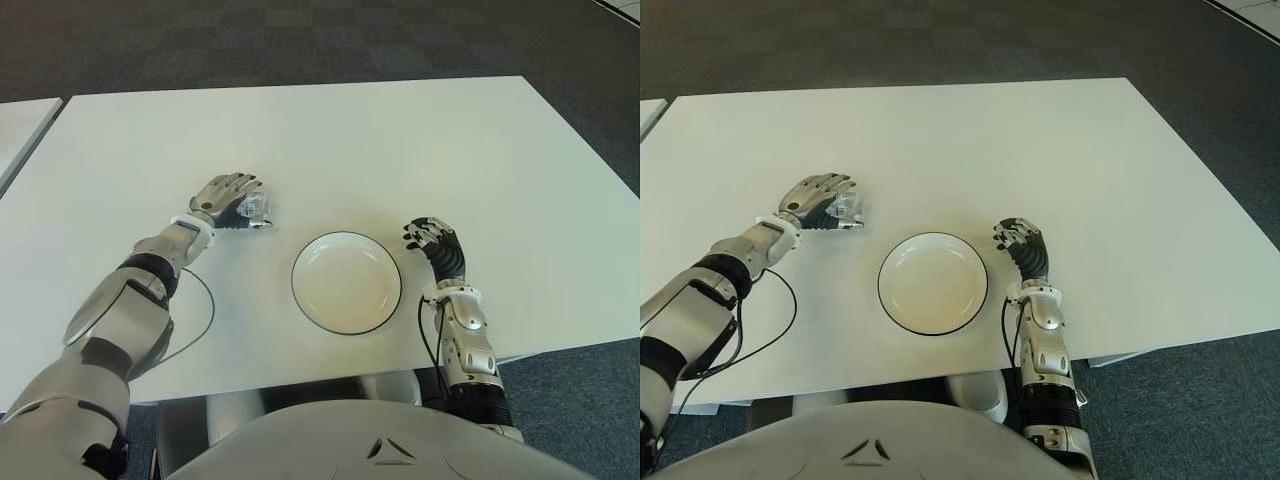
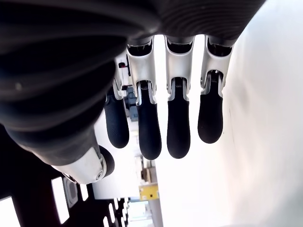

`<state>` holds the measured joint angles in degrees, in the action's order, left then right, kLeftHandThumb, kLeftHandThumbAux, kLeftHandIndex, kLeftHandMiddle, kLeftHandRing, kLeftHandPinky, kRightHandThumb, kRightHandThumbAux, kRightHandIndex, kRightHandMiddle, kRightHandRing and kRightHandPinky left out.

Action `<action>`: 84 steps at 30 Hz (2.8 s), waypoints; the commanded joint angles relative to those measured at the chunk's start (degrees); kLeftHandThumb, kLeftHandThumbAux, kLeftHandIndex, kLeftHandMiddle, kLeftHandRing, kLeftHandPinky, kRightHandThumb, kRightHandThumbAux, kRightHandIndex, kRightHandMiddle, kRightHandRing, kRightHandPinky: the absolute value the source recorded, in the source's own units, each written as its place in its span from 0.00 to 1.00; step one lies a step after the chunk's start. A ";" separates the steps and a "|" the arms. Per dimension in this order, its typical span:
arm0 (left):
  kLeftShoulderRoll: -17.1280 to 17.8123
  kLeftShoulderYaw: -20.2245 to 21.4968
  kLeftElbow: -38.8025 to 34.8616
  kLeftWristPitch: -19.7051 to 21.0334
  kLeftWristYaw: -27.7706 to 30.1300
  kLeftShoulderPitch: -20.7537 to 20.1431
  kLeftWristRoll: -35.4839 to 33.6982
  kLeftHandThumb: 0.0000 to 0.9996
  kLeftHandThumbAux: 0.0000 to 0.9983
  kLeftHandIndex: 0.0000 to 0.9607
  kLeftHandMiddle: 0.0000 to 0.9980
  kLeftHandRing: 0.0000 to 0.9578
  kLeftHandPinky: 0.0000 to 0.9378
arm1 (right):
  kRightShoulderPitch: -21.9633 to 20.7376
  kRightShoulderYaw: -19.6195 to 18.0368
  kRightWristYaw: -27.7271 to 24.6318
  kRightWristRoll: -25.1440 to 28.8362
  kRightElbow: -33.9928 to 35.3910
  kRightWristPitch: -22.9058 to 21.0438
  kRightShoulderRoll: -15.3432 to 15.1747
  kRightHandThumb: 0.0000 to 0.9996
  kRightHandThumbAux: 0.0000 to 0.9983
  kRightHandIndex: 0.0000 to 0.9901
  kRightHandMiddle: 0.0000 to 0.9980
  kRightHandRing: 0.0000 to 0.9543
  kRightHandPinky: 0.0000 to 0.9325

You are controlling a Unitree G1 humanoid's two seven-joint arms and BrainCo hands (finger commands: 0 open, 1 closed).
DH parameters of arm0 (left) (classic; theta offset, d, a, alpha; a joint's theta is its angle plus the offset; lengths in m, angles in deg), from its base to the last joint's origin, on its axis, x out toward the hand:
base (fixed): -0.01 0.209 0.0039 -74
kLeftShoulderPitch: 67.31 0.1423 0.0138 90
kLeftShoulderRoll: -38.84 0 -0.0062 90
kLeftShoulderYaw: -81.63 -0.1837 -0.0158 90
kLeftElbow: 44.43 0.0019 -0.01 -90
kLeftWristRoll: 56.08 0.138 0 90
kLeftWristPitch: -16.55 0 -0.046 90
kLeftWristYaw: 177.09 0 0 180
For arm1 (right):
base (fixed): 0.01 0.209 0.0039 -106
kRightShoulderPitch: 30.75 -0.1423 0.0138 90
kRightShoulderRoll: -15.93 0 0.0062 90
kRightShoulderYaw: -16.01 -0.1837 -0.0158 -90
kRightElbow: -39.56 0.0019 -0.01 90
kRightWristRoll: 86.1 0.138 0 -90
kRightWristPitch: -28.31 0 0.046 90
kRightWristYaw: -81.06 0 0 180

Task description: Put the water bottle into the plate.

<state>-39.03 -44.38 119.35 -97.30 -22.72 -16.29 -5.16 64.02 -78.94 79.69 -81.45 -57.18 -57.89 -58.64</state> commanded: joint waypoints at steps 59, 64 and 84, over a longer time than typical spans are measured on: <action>-5.43 12.53 4.04 17.38 8.88 5.70 -17.58 0.85 0.67 0.41 0.53 0.86 0.92 | 1.23 -0.52 -0.59 0.17 -0.21 0.02 -0.01 0.70 0.74 0.43 0.49 0.53 0.58; -5.65 12.83 3.90 16.47 8.02 5.82 -17.98 0.85 0.67 0.41 0.54 0.89 0.93 | 1.17 -0.53 -0.60 0.17 -0.23 0.07 -0.02 0.70 0.74 0.43 0.49 0.53 0.58; -5.68 13.26 3.56 14.84 8.08 5.82 -18.54 0.85 0.67 0.41 0.54 0.91 0.92 | 0.78 -0.82 -1.37 0.90 -0.90 0.13 -0.09 0.70 0.74 0.43 0.48 0.51 0.55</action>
<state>-42.77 -30.25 120.67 -82.97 -17.03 -14.47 -24.36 65.11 -79.61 78.74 -81.17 -57.13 -57.88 -58.71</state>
